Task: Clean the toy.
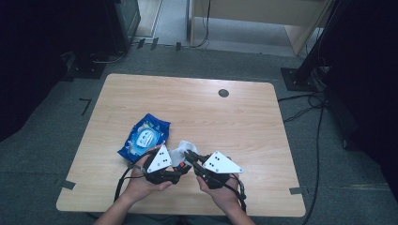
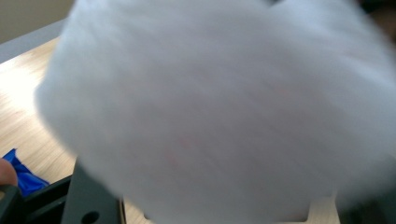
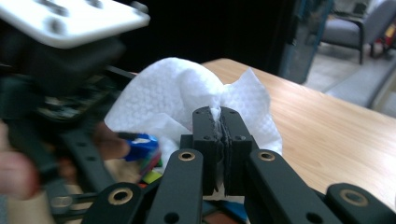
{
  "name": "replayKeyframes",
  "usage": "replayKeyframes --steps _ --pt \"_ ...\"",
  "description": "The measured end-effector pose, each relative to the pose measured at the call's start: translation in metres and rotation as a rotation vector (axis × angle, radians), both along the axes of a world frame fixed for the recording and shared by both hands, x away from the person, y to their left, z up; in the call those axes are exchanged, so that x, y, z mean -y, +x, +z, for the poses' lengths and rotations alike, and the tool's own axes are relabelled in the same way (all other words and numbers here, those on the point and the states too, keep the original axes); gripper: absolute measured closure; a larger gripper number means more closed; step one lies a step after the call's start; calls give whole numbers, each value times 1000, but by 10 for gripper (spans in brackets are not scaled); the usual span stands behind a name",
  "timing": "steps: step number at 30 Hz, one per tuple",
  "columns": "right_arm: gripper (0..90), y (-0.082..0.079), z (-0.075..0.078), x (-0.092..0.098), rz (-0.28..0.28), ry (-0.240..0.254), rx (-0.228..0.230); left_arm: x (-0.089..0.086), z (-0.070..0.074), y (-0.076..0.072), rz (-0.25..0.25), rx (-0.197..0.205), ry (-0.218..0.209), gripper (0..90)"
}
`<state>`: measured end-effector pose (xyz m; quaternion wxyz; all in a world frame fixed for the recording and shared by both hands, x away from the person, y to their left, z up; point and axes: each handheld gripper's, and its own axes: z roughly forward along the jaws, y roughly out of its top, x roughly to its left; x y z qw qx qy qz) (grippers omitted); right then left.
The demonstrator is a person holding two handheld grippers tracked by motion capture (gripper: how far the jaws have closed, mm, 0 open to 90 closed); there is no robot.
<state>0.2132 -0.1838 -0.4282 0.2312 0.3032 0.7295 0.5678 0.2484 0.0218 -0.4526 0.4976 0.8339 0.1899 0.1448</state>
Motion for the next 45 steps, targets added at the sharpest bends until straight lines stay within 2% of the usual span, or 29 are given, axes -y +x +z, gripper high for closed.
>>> replayKeyframes --steps 5,8,12,14,16,17,18,20,21,22,24,26,29,32,37,40,45 --pt "876 17 -14 19 -114 -9 -68 -8 3 4 3 -21 -46 341" --pt "875 29 -30 32 -191 -30 -137 -14 4 10 19 -58 -94 340" --pt "852 44 -52 44 -264 -40 -260 -22 4 16 33 -99 -145 340" --pt "797 50 -60 49 -273 -38 -319 -24 5 19 45 -115 -163 340" --pt "657 52 -64 51 -276 -26 -351 -27 6 22 58 -131 -182 340" --pt "608 52 -64 51 -277 -10 -349 -28 6 23 68 -145 -195 340" --pt "550 49 -62 49 -258 15 -341 -29 6 24 74 -153 -200 340" --pt "489 44 -56 44 -216 36 -309 -31 7 26 93 -171 -217 340" --pt "472 40 -53 39 -188 52 -289 -31 7 28 101 -178 -227 340" --pt "465 36 -49 32 -137 76 -281 -32 7 28 103 -182 -230 340" --pt "436 29 -46 21 -78 98 -271 -31 8 29 114 -200 -249 340" --pt "394 23 -44 7 -26 114 -277 -31 8 29 121 -206 -258 340" --pt "344 17 -41 -8 6 161 -299 -29 9 28 131 -216 -270 339" --pt "329 15 -41 -17 22 217 -328 -28 9 28 137 -225 -275 339" --pt "315 13 -41 -23 -7 279 -344 -24 8 26 144 -239 -273 339" --pt "315 12 -40 -24 -23 290 -335 -23 7 26 139 -243 -275 339" --pt "327 11 -41 -24 -25 253 -301 -23 7 26 125 -251 -271 338"
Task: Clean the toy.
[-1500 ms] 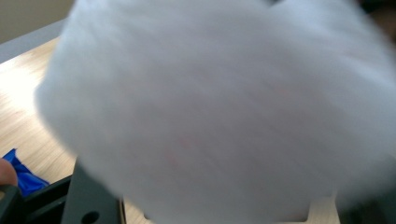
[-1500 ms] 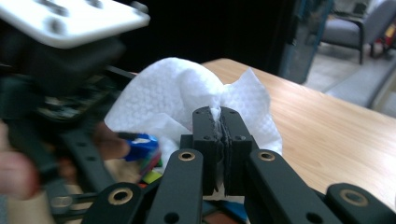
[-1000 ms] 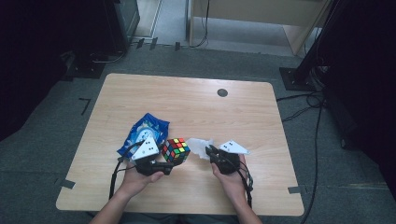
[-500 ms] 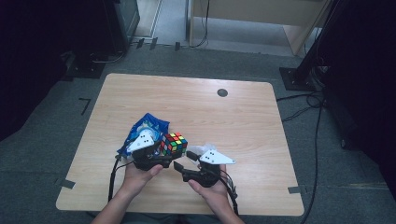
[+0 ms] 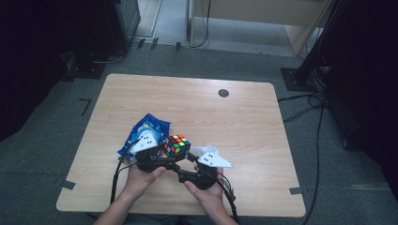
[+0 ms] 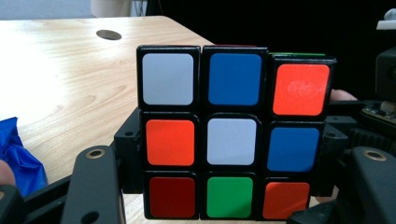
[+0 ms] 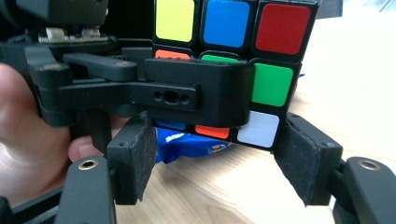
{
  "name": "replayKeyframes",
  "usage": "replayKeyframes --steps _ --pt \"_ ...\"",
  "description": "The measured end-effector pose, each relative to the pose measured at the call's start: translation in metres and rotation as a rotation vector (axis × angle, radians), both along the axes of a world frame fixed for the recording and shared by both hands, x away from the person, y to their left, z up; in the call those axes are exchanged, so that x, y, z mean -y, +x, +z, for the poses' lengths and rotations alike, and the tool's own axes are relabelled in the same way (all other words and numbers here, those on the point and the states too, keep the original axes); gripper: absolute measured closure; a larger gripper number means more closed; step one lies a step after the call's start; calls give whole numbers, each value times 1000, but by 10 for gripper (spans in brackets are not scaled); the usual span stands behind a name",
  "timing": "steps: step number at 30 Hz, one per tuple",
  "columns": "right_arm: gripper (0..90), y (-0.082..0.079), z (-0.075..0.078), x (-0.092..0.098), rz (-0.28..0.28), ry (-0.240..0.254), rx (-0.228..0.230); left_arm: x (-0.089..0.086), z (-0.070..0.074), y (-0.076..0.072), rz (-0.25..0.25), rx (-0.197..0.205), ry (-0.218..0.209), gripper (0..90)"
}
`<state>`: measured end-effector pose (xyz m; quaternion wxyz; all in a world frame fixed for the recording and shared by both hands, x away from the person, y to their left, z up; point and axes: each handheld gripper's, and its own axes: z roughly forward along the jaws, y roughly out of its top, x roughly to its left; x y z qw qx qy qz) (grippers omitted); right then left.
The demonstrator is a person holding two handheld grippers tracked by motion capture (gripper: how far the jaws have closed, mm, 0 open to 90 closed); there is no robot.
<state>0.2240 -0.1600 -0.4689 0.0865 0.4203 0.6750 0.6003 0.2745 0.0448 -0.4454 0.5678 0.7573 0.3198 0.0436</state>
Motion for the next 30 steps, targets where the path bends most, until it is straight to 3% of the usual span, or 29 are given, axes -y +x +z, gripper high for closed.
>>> replayKeyframes --steps 3,7,12,18,20,23,27,28,30 --pt "332 0 0 2 14 -66 59 -1 0 1 -22 -7 14 338" --pt "333 -1 2 5 49 -224 189 -1 1 1 -59 -17 40 336" --pt "334 -6 3 8 88 -437 387 0 3 2 -101 -40 51 332" --pt "334 -9 4 10 123 -569 494 2 3 4 -129 -63 63 326" --pt "333 -10 2 10 141 -621 530 2 3 2 -129 -39 81 333" --pt "331 -7 1 11 151 -605 519 2 3 1 -116 -14 88 337" --pt "396 0 -6 16 106 -585 460 -6 7 1 -66 1 38 337" --pt "437 3 -9 19 99 -565 430 -8 8 2 -55 7 26 337" --pt "613 8 -11 26 60 -482 340 -11 9 2 -57 11 7 337"
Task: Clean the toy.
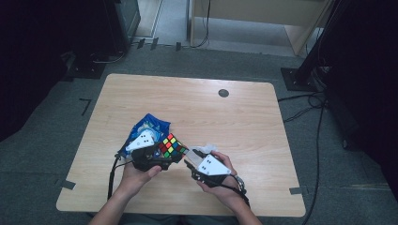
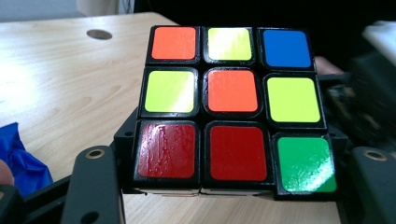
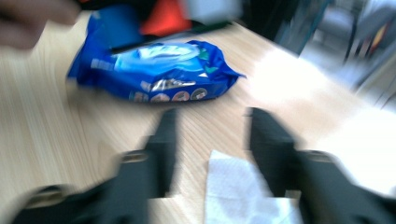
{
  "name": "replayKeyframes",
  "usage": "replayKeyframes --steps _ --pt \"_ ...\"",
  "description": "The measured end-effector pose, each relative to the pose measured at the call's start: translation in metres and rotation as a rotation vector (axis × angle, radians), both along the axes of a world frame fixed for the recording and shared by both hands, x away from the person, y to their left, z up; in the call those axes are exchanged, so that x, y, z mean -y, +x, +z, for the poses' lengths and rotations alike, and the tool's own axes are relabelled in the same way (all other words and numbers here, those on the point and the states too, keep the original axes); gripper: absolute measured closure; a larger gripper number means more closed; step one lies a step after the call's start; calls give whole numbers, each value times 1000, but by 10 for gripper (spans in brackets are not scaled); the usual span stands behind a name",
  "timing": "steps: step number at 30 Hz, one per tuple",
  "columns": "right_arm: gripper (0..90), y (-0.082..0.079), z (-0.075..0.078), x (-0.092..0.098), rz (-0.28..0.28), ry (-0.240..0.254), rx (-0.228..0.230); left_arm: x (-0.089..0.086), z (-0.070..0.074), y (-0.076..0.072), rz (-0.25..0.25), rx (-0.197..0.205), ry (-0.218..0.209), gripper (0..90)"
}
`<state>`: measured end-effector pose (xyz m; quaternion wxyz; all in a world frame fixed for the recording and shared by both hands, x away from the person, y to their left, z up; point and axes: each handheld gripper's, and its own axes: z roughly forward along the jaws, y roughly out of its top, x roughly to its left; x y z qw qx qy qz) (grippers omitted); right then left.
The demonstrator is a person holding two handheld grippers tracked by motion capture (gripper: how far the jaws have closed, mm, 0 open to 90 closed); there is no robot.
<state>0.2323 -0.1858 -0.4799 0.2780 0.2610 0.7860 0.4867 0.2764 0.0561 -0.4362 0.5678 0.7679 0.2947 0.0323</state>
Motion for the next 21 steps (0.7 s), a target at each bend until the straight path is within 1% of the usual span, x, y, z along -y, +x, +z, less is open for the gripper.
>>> replayKeyframes --steps 1,2,3,4,5,6,7,8,10,11,12,13,16,18,21 --pt "683 3 0 4 -23 72 -61 0 0 0 -1 9 0 336" --pt "726 7 1 7 -45 163 -140 1 0 -1 0 17 4 337" --pt "760 10 1 8 -62 242 -216 2 -1 -2 0 21 3 336" --pt "787 11 1 9 -71 287 -259 5 -1 -3 -5 24 3 336" --pt "811 12 2 8 -77 348 -311 7 -2 -4 -14 28 3 336" --pt "832 11 4 6 -58 399 -341 9 -3 -5 -14 33 7 336" --pt "846 10 6 6 -49 426 -354 11 -3 -6 -14 42 21 336" --pt "870 9 8 4 -33 451 -365 12 -3 -7 -13 51 24 336" --pt "892 6 12 3 -54 453 -369 11 -3 -7 -18 55 15 335" --pt "900 6 13 4 -53 468 -374 11 -3 -8 -16 61 16 336" --pt "900 6 14 5 -53 488 -383 12 -3 -8 -15 68 30 336" --pt "900 5 15 7 -58 490 -382 12 -3 -8 -18 67 37 336" --pt "900 4 18 10 -66 486 -354 14 -5 -8 -38 61 61 335" --pt "900 3 20 11 -65 473 -334 16 -6 -9 -46 63 70 335" --pt "900 1 24 12 -58 438 -282 16 -5 -9 -57 68 77 335"
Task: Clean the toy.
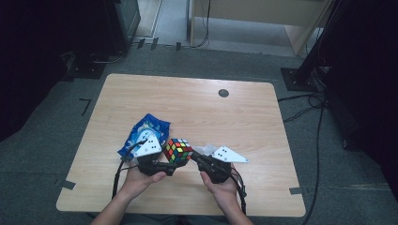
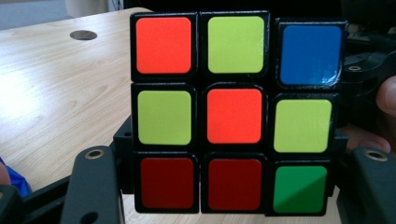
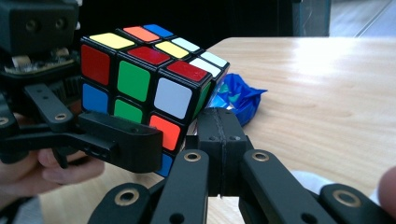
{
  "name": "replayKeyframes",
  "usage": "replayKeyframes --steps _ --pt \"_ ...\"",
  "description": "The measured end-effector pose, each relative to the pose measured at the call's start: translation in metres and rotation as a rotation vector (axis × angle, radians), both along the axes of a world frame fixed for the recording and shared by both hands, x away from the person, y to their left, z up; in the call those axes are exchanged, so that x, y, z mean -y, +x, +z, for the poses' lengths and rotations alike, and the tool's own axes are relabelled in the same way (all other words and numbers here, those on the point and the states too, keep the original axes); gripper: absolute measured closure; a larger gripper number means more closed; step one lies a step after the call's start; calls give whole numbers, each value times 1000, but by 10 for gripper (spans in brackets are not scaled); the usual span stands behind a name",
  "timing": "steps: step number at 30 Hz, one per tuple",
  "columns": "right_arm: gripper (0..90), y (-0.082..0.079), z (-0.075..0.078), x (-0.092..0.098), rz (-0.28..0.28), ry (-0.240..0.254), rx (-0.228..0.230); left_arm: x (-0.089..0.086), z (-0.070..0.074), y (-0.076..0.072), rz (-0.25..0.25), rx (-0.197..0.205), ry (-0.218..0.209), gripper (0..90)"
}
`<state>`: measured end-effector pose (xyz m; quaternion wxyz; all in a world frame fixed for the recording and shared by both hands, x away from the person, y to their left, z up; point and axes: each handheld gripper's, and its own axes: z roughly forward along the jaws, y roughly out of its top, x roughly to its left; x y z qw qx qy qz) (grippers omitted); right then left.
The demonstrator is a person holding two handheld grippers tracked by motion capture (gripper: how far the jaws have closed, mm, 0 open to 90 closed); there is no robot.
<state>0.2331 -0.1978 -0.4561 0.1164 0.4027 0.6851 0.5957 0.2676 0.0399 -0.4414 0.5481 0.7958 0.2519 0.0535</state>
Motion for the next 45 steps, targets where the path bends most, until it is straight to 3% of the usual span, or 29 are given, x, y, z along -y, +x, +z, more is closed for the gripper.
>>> replayKeyframes --steps 5,8,11,12,13,14,16,19,21,24,27,31,34,36,38,45 --pt "900 -5 6 -2 10 -84 87 2 -1 -1 -21 -5 14 329" --pt "900 -7 10 -2 44 -117 141 3 -2 -3 -13 34 37 331" --pt "783 -4 10 1 38 -153 155 0 1 -4 -6 50 18 334" --pt "743 2 4 3 -9 -229 139 -1 2 -4 -2 54 18 335" --pt "706 6 -1 4 -33 -271 106 -2 2 -3 6 56 22 335" --pt "665 13 -10 6 -54 -326 52 -3 2 -3 11 54 21 335" --pt "619 23 -26 7 -90 -404 -43 -6 1 -1 21 52 21 335" --pt "527 33 -47 7 -129 -468 -121 -7 -2 2 31 46 24 336" --pt "500 39 -54 5 -168 -513 -115 -7 -4 2 37 41 29 336" --pt "496 46 -59 3 -183 -534 -158 -6 -6 2 38 46 42 336" --pt "592 45 -60 1 -193 -574 -141 -6 -7 2 40 50 51 337" --pt "817 44 -60 5 -198 -585 -136 -5 -7 1 35 57 61 337" --pt "878 44 -59 9 -193 -547 -154 -2 -7 -1 36 69 75 337" --pt "883 42 -53 12 -201 -510 -135 -2 -8 -1 35 75 84 337" --pt "884 37 -42 14 -197 -448 -104 -1 -9 -1 35 72 90 337" --pt "885 10 11 18 -165 -230 74 1 -16 1 41 69 118 337"
